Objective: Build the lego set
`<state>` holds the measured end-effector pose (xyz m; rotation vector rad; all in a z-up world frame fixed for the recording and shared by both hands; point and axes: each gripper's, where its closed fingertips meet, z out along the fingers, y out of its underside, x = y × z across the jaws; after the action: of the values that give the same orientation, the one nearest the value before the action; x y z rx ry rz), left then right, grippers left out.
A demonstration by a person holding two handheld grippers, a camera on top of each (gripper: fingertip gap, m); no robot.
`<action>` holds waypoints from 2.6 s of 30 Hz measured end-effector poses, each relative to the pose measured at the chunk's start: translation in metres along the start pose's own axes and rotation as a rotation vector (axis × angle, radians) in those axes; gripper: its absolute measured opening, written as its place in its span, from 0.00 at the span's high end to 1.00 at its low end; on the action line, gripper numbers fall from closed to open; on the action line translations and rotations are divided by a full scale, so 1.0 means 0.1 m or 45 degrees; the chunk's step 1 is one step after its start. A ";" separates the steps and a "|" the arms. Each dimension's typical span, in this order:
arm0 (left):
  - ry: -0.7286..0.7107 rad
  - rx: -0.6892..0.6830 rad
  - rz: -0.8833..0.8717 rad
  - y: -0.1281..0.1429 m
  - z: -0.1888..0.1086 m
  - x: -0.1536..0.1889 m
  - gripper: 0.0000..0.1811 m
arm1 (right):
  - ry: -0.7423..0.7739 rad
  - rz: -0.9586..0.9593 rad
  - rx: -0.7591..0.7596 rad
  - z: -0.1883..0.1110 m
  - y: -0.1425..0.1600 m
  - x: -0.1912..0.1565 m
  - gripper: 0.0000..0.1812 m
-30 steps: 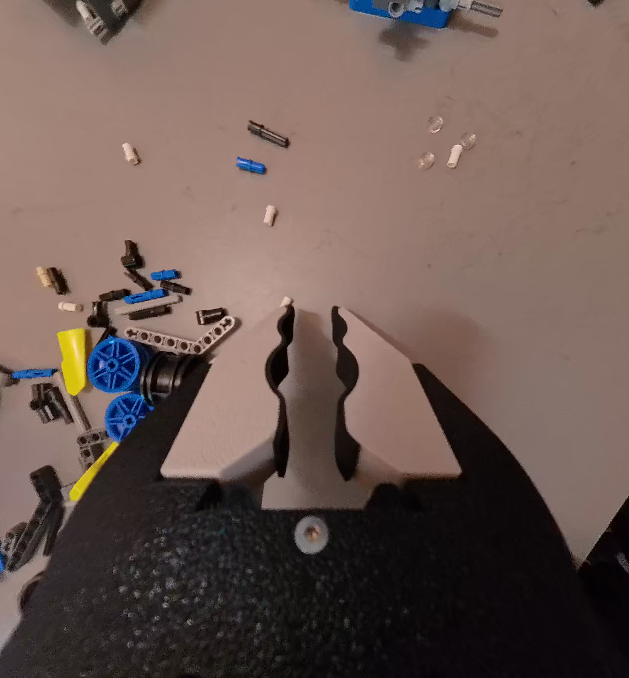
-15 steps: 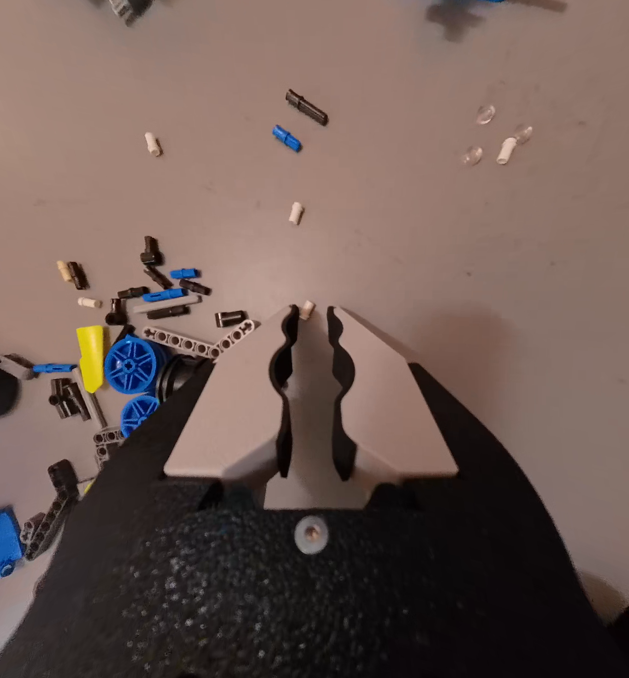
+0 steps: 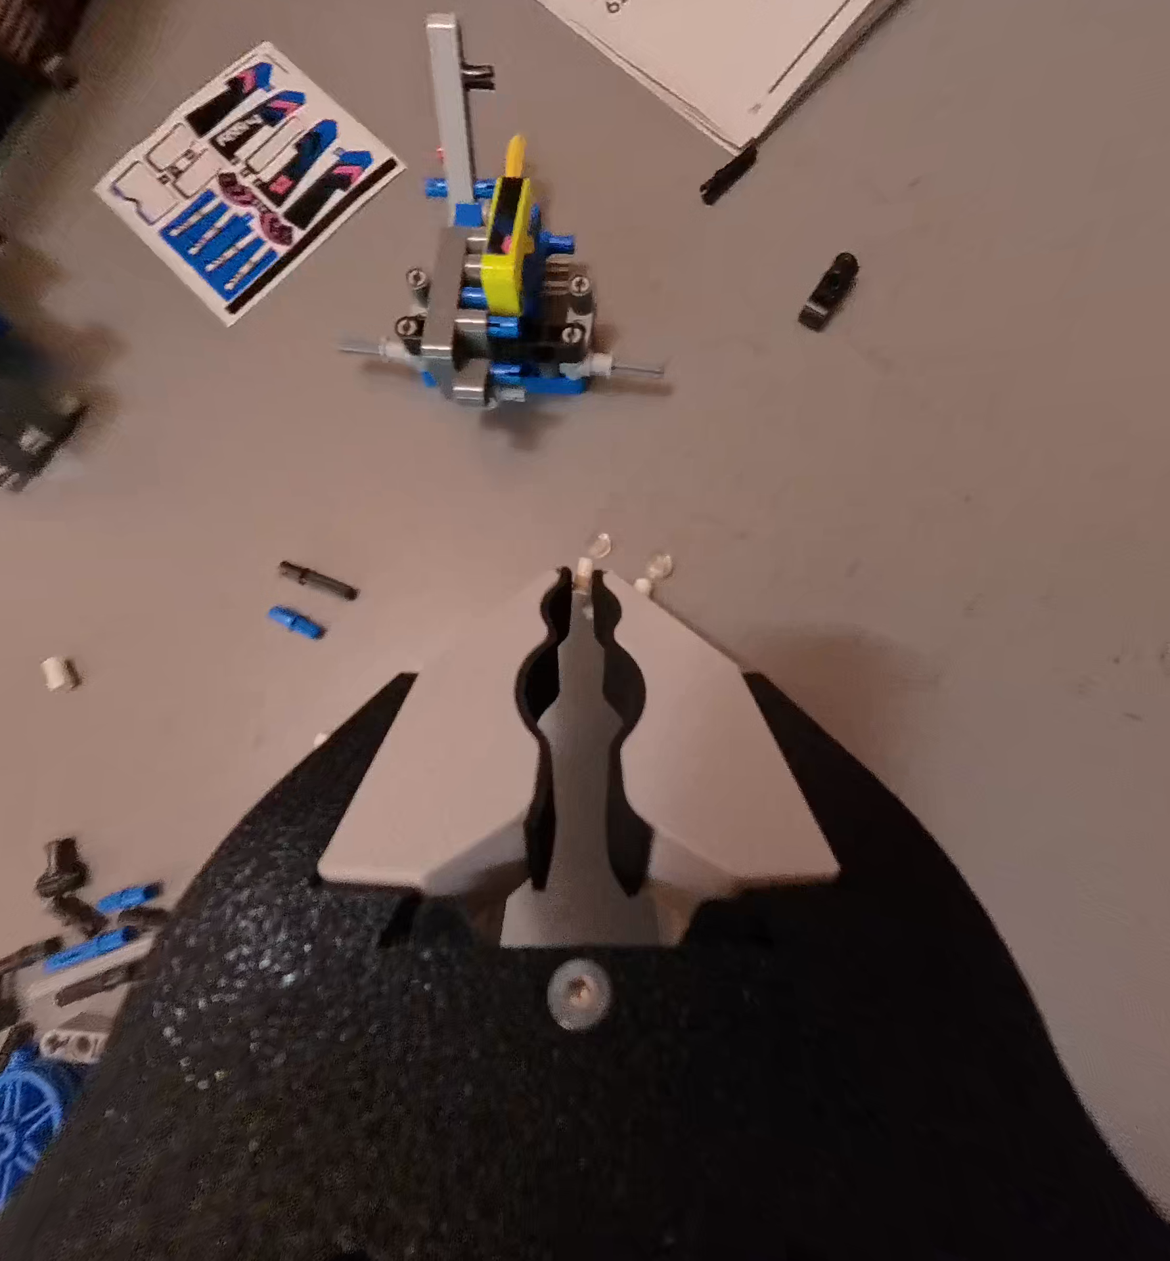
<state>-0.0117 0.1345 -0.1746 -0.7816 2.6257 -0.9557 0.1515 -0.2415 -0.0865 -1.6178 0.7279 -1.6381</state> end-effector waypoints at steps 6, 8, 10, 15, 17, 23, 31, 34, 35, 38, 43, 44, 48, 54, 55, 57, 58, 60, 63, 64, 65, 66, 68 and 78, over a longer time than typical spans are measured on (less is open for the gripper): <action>0.023 -0.006 -0.007 0.04 0.02 0.01 0.94 | 0.000 0.004 0.000 0.00 0.00 0.00 0.80; 0.026 0.011 -0.010 0.03 -0.02 -0.01 0.93 | -0.001 0.004 -0.001 0.00 0.00 0.00 0.80; 0.019 0.036 -0.036 0.03 -0.09 -0.06 0.93 | -0.001 0.007 0.002 0.00 0.00 0.00 0.81; -0.180 0.079 -0.138 0.12 -0.35 -0.45 0.94 | 0.001 0.013 0.001 0.00 0.00 0.01 0.81; -0.278 0.092 -0.188 0.18 -0.46 -0.63 0.94 | 0.001 0.015 0.003 0.00 0.00 0.01 0.81; -0.316 0.042 -0.257 0.40 -0.51 -0.79 0.92 | -0.003 0.014 0.002 0.00 0.00 0.01 0.81; -0.277 -0.056 -0.269 0.45 -0.19 -0.75 0.99 | -0.007 0.012 0.003 0.00 0.00 0.00 0.81; -0.190 -0.010 -0.229 0.29 -0.10 -0.57 0.99 | -0.010 0.015 0.005 0.00 -0.01 -0.01 0.81; -0.161 0.001 -0.198 0.22 -0.06 -0.50 0.99 | -0.012 0.016 0.006 0.00 -0.01 -0.01 0.81; -0.035 -0.003 -0.096 0.08 0.08 -0.22 0.99 | -0.011 0.021 0.007 0.00 -0.01 -0.01 0.80; 0.057 -0.023 -0.023 0.05 0.12 -0.03 0.98 | -0.019 0.020 0.011 0.00 -0.01 -0.02 0.81; 0.055 -0.021 -0.029 0.04 0.11 -0.04 0.96 | -0.023 0.018 0.011 0.00 -0.01 -0.02 0.81; 0.068 0.044 -0.027 -0.05 -0.01 -0.02 0.94 | -0.028 0.023 0.017 0.00 -0.03 -0.03 0.81; 0.084 0.109 0.042 -0.23 -0.04 0.17 0.95 | -0.031 0.045 0.049 -0.03 -0.08 -0.02 0.82; 0.078 0.116 0.062 -0.28 -0.01 0.23 0.95 | -0.042 0.058 0.056 -0.03 -0.10 -0.03 0.82; 0.085 0.128 0.119 -0.36 0.07 0.38 0.94 | -0.100 0.061 0.086 -0.06 -0.20 -0.07 0.82; 0.092 0.130 0.151 -0.39 0.12 0.47 0.93 | -0.160 0.044 0.101 -0.08 -0.27 -0.14 0.83; 0.095 0.116 0.198 -0.42 0.21 0.60 0.93 | -0.314 -0.017 0.133 -0.15 -0.43 -0.30 0.83; 0.093 0.098 0.231 -0.42 0.26 0.68 0.93 | -0.454 -0.066 0.143 -0.27 -0.60 -0.38 0.83; 0.091 0.090 0.222 -0.41 0.26 0.68 0.93 | -0.494 -0.072 0.130 -0.32 -0.62 -0.38 0.83; 0.081 0.083 0.213 -0.40 0.26 0.66 0.93 | -0.518 -0.078 0.109 -0.36 -0.62 -0.35 0.83; 0.061 0.082 0.206 -0.40 0.24 0.63 0.93 | -0.513 -0.082 0.077 -0.39 -0.59 -0.28 0.84; 0.009 0.086 0.181 -0.40 0.19 0.55 0.93 | -0.496 -0.072 0.003 -0.46 -0.51 -0.09 0.86; -0.004 0.172 0.043 -0.62 0.35 0.60 0.89 | -0.339 0.096 -0.199 -0.74 -0.16 0.60 1.00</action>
<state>-0.0227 0.0433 -0.1629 -0.7030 2.5321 -1.1076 0.0789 -0.2870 -0.0425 -1.8515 0.7819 -1.3072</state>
